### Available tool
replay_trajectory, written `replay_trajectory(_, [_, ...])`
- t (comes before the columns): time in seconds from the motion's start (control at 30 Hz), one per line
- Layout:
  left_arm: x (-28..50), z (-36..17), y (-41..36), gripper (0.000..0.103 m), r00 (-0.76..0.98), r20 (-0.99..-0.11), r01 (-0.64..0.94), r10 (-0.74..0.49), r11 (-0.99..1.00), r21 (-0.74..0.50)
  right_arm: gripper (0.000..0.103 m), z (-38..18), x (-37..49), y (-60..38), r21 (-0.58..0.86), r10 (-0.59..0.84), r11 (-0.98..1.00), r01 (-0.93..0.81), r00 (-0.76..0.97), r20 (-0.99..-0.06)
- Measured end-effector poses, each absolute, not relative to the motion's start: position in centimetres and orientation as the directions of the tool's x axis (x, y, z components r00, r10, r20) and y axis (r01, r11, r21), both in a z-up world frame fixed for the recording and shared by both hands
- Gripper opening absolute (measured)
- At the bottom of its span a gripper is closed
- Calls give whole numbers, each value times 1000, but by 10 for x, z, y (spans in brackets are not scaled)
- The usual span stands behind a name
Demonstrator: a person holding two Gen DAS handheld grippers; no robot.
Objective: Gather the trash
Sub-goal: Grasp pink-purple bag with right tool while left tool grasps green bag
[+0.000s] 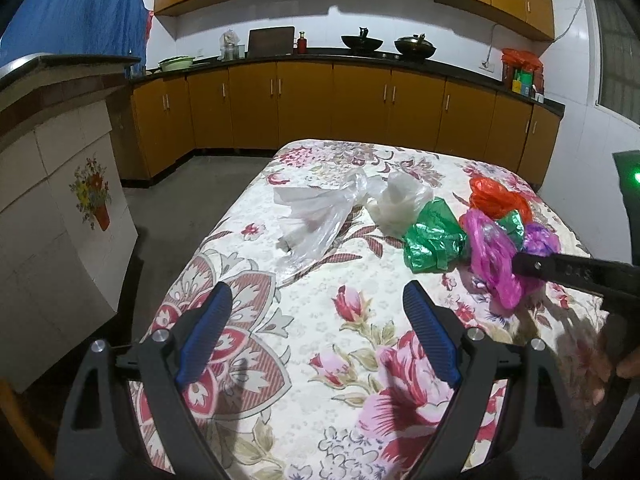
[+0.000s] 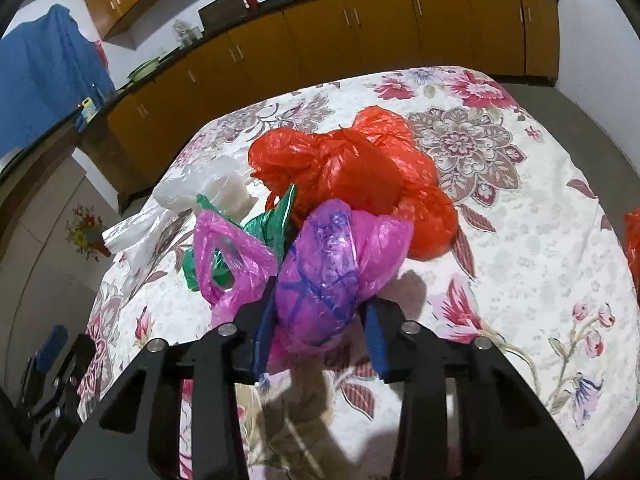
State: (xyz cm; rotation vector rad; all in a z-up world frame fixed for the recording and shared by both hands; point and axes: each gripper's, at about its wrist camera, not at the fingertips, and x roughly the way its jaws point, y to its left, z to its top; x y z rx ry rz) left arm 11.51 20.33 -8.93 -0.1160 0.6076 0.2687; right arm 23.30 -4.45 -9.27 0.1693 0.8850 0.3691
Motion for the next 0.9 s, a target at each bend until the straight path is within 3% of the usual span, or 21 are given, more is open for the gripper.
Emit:
replay_trajectory(0.47, [179, -74, 161, 86, 817, -570, -115, 88, 993, -10, 34, -80, 199, -116, 237, 291, 956, -172, 646, -705])
replay_trajectory(0.77, [240, -95, 111, 85, 761, -648, 79, -35, 996, 40, 34, -77, 199, -150, 266, 269, 958, -110, 663, -698])
replay_trajectory(0.9, [260, -112, 110, 74, 683, -724, 126, -91, 992, -6, 34, -77, 199, -155, 274, 275, 955, -109, 664, -696])
